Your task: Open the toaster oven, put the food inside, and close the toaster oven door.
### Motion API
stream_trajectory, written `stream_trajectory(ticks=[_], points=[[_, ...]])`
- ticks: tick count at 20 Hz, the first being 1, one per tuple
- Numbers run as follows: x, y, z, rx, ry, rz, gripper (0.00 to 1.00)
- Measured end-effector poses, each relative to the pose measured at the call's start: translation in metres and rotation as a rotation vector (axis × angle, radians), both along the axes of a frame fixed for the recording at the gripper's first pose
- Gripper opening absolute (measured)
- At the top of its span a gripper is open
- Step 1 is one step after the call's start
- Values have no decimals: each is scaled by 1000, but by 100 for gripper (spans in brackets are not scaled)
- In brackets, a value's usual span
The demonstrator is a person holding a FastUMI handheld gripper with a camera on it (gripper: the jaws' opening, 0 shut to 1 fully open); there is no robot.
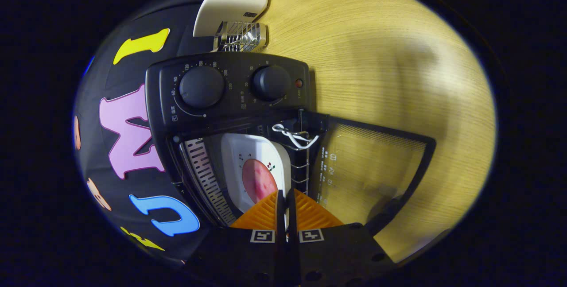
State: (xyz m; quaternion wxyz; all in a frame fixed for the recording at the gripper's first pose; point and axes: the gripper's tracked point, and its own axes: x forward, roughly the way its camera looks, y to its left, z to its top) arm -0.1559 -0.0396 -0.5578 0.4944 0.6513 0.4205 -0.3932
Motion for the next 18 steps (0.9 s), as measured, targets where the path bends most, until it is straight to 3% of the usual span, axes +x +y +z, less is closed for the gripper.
stream_trajectory(ticks=[10,14,15,17,18], points=[[27,26,-30,-26,51,-86,5],[31,27,-27,-23,40,-56,8],[32,26,-27,-17,32,-65,13],[31,31,-22,-18,38,-38,32],[30,31,-20,-25,26,-19,32]])
